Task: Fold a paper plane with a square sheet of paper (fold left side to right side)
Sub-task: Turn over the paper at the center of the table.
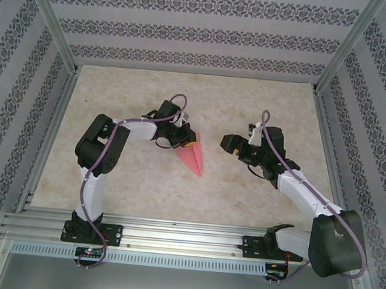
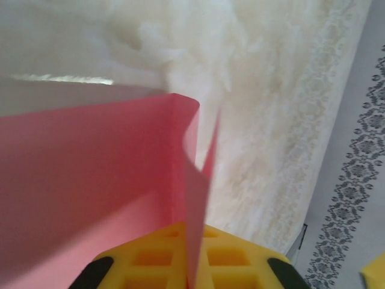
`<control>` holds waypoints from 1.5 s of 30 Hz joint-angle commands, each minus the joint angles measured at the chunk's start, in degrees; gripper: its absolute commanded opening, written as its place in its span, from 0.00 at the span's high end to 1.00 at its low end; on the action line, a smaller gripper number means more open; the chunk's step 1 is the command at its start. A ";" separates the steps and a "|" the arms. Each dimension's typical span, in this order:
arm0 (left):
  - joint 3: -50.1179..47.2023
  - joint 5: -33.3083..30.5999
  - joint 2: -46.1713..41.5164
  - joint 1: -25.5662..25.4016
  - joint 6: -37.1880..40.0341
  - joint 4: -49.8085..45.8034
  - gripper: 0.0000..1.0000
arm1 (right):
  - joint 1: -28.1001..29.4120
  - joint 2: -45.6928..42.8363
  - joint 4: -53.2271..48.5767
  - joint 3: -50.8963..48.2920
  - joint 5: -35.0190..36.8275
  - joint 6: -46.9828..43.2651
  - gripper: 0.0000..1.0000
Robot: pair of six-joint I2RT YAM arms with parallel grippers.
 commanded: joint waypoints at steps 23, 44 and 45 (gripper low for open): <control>17.24 6.71 -16.45 1.67 -2.09 -0.07 0.90 | 2.00 9.93 57.82 -0.20 -21.45 37.50 0.02; 10.95 10.64 -14.35 2.67 -5.37 8.78 0.91 | 4.20 17.56 65.10 2.94 -23.24 49.08 0.28; 10.91 10.64 -14.08 2.81 -5.70 9.40 0.91 | 4.24 17.52 64.87 2.92 -23.49 49.13 0.29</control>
